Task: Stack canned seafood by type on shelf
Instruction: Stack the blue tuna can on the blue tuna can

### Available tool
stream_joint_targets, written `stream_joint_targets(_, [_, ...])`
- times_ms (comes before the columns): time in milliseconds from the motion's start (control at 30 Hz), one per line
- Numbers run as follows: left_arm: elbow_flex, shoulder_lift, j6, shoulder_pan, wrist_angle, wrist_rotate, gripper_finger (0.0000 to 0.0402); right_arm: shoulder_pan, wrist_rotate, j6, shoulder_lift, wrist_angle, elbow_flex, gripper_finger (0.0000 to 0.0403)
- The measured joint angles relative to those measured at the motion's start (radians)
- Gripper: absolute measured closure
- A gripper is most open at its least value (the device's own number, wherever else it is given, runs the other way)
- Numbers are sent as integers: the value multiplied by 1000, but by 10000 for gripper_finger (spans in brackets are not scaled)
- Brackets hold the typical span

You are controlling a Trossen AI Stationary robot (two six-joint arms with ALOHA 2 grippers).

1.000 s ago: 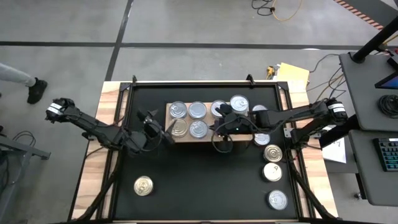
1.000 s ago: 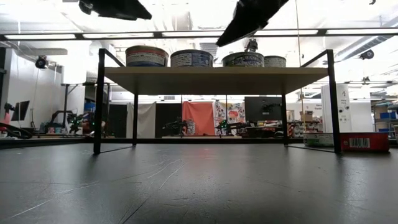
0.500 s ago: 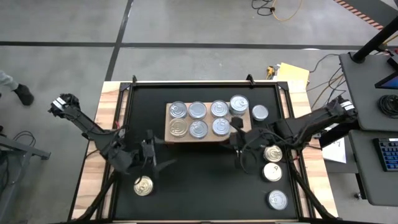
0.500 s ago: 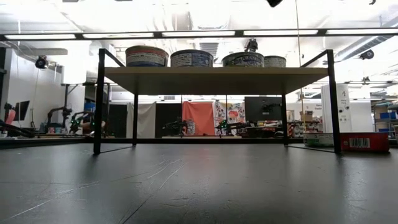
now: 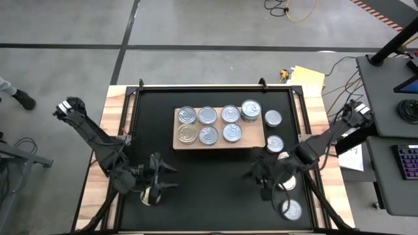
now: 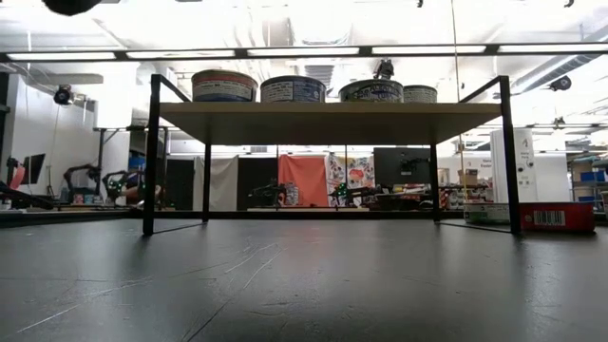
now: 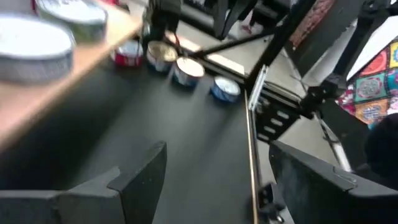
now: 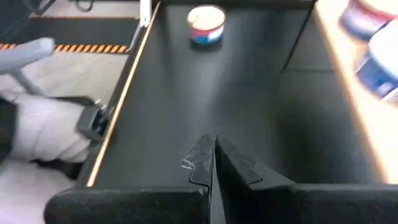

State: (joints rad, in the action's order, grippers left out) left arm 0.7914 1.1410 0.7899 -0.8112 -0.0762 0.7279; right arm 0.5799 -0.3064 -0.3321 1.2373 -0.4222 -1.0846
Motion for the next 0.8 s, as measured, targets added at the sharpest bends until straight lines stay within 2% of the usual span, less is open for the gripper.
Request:
stream_joint_targets(133, [2, 47, 77, 0, -7, -50, 135, 54, 0, -96, 17, -48, 11, 394])
stream_joint_targets(233, [29, 76, 168, 0, -90, -91, 135, 81, -3, -144, 42, -66, 11, 394])
stream_joint_targets(333, [82, 110, 306, 0, -265, -137, 135, 92, -8, -156, 66, -67, 12, 394])
stream_joint_targets(467, [179, 176, 464, 0, -525, -262, 135, 92, -8, -158, 94, -70, 12, 394])
stream_joint_targets(633, [288, 272, 498, -2, -799, -387, 135, 92, -9, -124, 119, -71, 12, 394])
stream_joint_targets(800, [328, 341, 435, -3, -847, -485, 140, 90, -30, -78, 121, -68, 12, 394])
